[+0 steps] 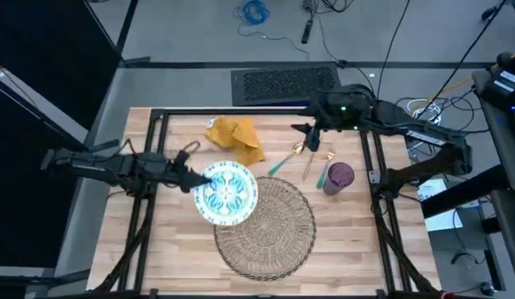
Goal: Set table place
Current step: Put the white plate to the center of the brown table mat
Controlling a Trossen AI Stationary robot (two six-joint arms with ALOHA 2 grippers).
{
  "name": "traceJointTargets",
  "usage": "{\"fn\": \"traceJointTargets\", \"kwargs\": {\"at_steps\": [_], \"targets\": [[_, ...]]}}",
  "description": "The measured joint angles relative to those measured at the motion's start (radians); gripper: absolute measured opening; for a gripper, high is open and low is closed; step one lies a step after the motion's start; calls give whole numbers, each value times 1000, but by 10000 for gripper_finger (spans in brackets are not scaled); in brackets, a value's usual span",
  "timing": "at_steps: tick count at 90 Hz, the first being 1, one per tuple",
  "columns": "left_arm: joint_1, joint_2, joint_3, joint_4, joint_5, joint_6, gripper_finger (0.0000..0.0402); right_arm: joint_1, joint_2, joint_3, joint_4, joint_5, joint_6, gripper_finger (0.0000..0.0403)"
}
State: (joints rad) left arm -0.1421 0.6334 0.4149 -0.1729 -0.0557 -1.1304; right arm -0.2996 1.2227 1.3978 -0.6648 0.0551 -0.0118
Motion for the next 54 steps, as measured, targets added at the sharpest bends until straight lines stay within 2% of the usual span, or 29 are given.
{"fn": "traceJointTargets", "kwargs": {"at_steps": [14, 25, 36, 54], "targets": [[-115, 175, 0, 80, -2, -115, 0, 0, -22, 0, -19, 0, 6, 192], [-170, 351, 0, 282, -2, -148, 0, 0, -24, 0, -35, 0, 8, 192], [-181, 530, 2, 491, 3, -148, 0, 0, -24, 0, -44, 0, 8, 192], [-140, 780, 12, 731, 7, -146, 0, 0, -24, 0, -57, -2, 19, 192]]}}
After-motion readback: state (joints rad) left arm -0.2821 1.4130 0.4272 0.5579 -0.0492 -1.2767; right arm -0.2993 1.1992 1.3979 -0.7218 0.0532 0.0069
